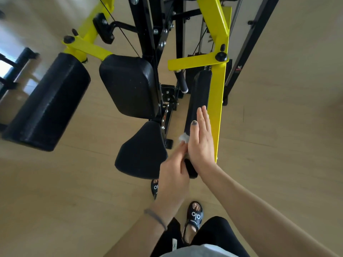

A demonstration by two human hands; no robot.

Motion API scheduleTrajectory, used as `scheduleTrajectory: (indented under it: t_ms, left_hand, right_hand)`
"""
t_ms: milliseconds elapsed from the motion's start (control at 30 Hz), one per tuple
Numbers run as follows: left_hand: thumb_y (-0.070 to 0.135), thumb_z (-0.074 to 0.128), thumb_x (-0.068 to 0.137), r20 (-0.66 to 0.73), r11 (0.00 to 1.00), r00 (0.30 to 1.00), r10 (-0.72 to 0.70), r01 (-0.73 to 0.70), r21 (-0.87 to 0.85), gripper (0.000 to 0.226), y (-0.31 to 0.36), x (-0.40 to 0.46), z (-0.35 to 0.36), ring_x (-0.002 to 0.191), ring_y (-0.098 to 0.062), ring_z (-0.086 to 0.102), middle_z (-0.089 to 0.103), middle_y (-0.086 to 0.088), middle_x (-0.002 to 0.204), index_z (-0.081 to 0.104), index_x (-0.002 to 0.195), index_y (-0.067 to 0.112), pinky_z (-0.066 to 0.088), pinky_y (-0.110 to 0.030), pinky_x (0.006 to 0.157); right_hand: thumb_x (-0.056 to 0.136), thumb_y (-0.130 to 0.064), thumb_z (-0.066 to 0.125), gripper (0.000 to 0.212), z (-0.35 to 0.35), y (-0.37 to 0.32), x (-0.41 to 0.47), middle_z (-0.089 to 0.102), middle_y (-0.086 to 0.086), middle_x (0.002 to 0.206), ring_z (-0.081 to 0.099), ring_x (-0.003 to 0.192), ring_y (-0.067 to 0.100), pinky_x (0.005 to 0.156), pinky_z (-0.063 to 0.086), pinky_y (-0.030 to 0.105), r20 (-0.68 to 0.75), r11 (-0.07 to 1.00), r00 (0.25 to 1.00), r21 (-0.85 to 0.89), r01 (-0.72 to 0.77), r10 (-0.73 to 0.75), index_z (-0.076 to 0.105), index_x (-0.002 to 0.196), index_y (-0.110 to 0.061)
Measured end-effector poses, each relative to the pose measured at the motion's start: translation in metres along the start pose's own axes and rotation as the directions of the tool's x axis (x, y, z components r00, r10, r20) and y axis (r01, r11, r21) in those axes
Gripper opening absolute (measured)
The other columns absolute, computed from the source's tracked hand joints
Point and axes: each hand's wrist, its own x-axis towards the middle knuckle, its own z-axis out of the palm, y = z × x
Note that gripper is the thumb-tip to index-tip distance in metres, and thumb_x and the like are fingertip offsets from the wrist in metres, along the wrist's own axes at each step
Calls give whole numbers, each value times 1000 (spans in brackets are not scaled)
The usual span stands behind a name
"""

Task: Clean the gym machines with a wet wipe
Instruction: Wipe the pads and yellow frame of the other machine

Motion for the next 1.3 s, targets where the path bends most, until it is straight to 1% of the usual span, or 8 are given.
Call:
scheduleTrajectory:
  t_ms: [133,267,400,567,933,1067,1133,1300]
  left_hand:
    - [18,45,106,152,976,967,-204,190,103,30,-24,57,-1,96,-2,66,70,13,106,63,129,25,53,-19,88]
    - [19,45,105,368,875,815,-448,484,-7,26,-46,90,-2,99,-19,70,74,-2,102,69,115,18,55,-41,96]
    - [9,44,102,339,935,877,-342,353,30,25,-37,51,-16,72,-5,64,66,11,75,65,97,23,51,-24,67]
    - [8,43,104,356,997,931,-75,81,-1,45,-12,106,-23,115,-7,62,65,9,127,49,145,27,47,-17,96]
    - [25,43,102,593,921,706,-388,329,210,23,-94,146,11,100,-17,68,72,2,106,65,110,24,55,-45,94]
    - [12,47,103,456,945,836,-305,326,34,20,-50,193,17,97,-10,67,69,10,98,63,109,22,51,-14,81]
    - [9,47,102,376,979,906,-195,201,21,23,-26,234,22,90,-10,65,67,13,93,64,114,19,47,-16,74]
    - [12,43,106,405,995,909,-96,79,57,26,-10,265,18,77,-3,60,55,24,81,56,118,30,41,-6,68]
  right_hand:
    - [110,-34,25,52,-4,-5,4,11,-20,167,5,152,-4,127,11,35,-3,998,999,46,-37,37,17,162,-30]
    - [110,-33,26,52,-7,-11,18,13,-18,167,7,151,-6,126,10,26,-31,999,999,-19,-38,38,18,161,-28]
    - [109,-37,23,54,-3,-15,40,11,-17,168,5,152,-4,126,11,27,-39,988,999,-149,-42,37,17,162,-28]
    - [110,-31,29,50,-1,-22,54,17,-21,165,11,149,-11,124,16,20,-97,990,994,-125,-68,56,26,160,-28]
    - [107,-31,28,51,-2,-31,97,21,-22,164,16,146,-13,107,10,-4,-155,983,986,-161,-84,59,32,158,-30]
    - [108,-33,30,51,-6,-31,130,20,-21,165,15,147,-12,108,9,-3,-151,982,988,-181,-59,31,32,158,-28]
    - [109,-31,31,49,-7,-30,142,22,-19,165,16,146,-12,108,9,-3,-160,985,986,-158,-64,38,33,158,-26]
    - [109,-31,30,50,-13,-33,171,28,-10,165,20,149,-2,111,10,3,-188,986,980,-139,-90,63,30,159,-22]
